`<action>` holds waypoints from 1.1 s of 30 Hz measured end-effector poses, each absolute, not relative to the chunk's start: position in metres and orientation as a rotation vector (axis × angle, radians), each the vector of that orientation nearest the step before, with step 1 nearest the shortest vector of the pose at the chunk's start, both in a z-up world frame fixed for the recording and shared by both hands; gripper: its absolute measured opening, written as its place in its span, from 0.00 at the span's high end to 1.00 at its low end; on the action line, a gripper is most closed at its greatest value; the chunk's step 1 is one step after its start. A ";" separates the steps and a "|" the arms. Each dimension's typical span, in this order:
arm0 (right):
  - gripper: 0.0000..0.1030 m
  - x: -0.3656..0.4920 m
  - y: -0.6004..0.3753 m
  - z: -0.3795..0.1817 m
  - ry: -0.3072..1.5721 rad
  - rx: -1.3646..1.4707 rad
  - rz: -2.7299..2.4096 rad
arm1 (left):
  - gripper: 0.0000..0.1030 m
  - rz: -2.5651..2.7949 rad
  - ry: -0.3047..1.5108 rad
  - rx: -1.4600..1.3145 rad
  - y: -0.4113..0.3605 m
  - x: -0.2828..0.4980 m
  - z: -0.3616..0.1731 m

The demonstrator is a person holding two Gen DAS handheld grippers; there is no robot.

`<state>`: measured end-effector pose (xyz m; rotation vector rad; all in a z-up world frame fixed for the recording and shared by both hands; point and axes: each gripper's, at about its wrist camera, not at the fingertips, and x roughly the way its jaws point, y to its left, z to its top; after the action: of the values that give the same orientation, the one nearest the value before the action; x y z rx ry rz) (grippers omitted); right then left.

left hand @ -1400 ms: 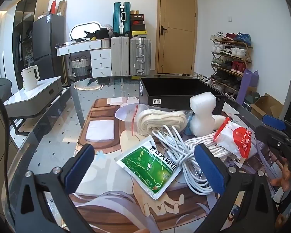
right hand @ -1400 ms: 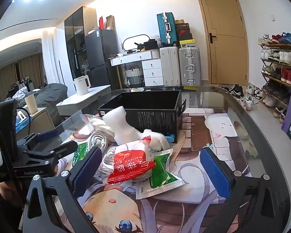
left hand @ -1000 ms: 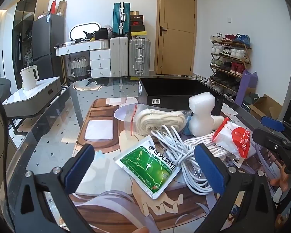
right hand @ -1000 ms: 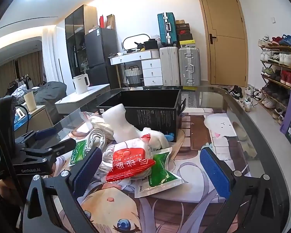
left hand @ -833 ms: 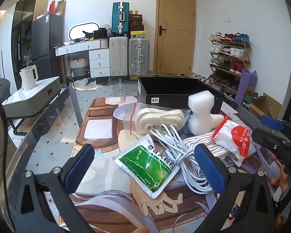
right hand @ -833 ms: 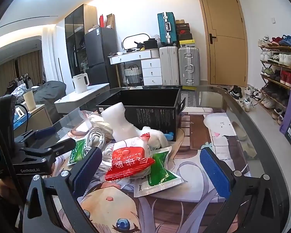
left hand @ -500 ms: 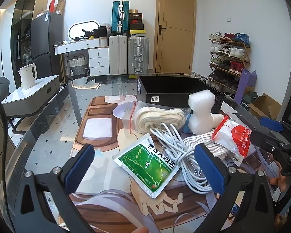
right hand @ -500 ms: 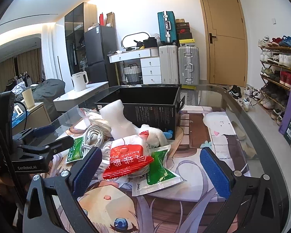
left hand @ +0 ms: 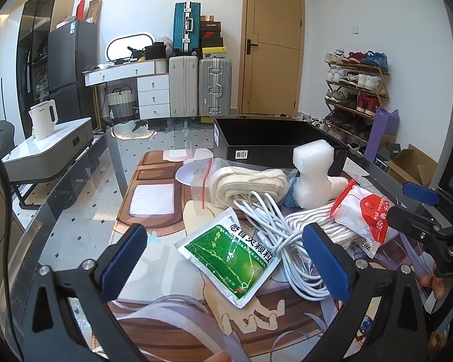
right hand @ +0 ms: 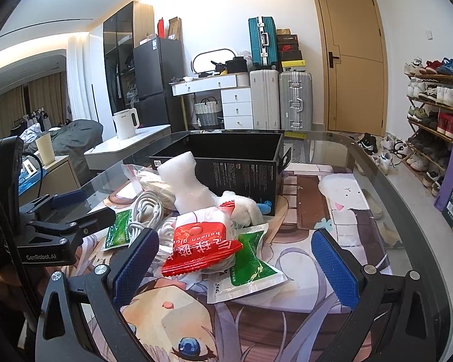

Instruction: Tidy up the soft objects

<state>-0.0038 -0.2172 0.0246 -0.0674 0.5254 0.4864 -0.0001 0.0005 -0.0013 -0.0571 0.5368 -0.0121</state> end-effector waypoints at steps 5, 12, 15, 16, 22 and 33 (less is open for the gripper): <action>0.01 -0.004 -0.217 0.025 0.525 -0.070 0.487 | 0.00 -0.010 0.532 -0.057 0.000 -0.001 -0.001; 0.00 -0.002 -0.217 0.024 0.522 -0.067 0.490 | 0.00 -0.006 0.529 -0.058 0.000 -0.001 -0.001; 0.01 -0.002 -0.218 0.023 0.521 -0.063 0.489 | 0.00 -0.005 0.528 -0.058 0.000 -0.002 -0.001; 0.01 -0.002 -0.218 0.023 0.522 -0.063 0.491 | 0.00 -0.006 0.530 -0.058 0.000 -0.002 -0.001; 0.00 -0.001 -0.218 0.023 0.521 -0.065 0.491 | 0.00 -0.005 0.528 -0.059 0.000 -0.002 -0.001; 0.00 0.000 -0.219 0.023 0.520 -0.069 0.484 | 0.00 -0.001 0.528 -0.061 0.001 -0.001 -0.001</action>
<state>0.0002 -0.2189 0.0229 -0.0691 0.5197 0.4838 -0.0010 0.0005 -0.0014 -0.0605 0.5280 -0.0012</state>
